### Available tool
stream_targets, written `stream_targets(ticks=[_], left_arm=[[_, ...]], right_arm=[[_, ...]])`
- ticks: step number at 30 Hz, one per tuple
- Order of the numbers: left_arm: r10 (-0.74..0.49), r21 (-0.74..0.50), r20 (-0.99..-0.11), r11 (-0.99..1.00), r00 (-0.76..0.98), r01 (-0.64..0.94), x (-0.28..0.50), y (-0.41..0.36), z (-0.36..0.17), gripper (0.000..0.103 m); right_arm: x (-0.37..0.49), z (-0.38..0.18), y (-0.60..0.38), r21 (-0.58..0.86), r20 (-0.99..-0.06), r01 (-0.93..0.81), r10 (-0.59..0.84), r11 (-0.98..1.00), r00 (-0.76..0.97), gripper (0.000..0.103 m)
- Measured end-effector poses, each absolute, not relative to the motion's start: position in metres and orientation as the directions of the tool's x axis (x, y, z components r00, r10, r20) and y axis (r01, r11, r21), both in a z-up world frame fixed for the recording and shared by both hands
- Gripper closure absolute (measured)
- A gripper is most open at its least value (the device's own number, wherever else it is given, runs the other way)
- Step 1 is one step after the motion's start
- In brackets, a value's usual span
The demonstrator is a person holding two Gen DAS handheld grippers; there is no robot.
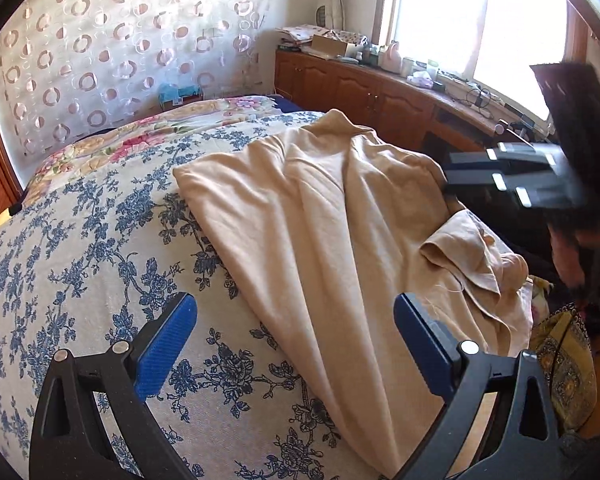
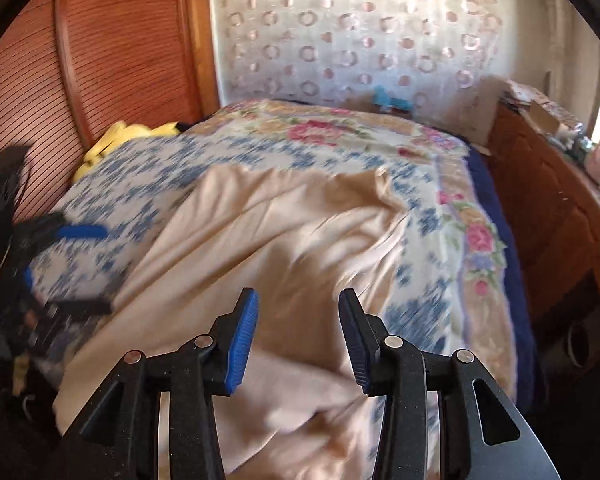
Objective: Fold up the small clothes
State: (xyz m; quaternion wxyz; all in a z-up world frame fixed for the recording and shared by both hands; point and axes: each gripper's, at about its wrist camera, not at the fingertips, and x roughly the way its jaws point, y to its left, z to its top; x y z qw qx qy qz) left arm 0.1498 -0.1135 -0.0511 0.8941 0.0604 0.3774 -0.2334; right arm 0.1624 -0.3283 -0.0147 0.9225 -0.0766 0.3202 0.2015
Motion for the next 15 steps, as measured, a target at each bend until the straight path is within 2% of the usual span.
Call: stream_targets(ticks=[3, 9, 15], left_arm=[[-0.354, -0.048, -0.703, 0.889, 0.617, 0.455, 0.147, -0.116, -0.05, 0.003], [-0.37, -0.06, -0.704, 0.881, 0.606, 0.469, 0.143, -0.118, -0.05, 0.003], [-0.388, -0.076, -0.71, 0.872, 0.587, 0.484, 0.137, -0.121, -0.056, 0.003]], right_arm=[[0.148, -0.029, -0.321, -0.013, -0.635, -0.46, 0.348, 0.888, 0.69, 0.06], [0.157, -0.047, -0.327, -0.088, -0.659, -0.432, 0.273, 0.897, 0.701, 0.059], [0.16, -0.055, -0.317, -0.093, -0.677, -0.438, 0.265, 0.894, 0.687, 0.059]])
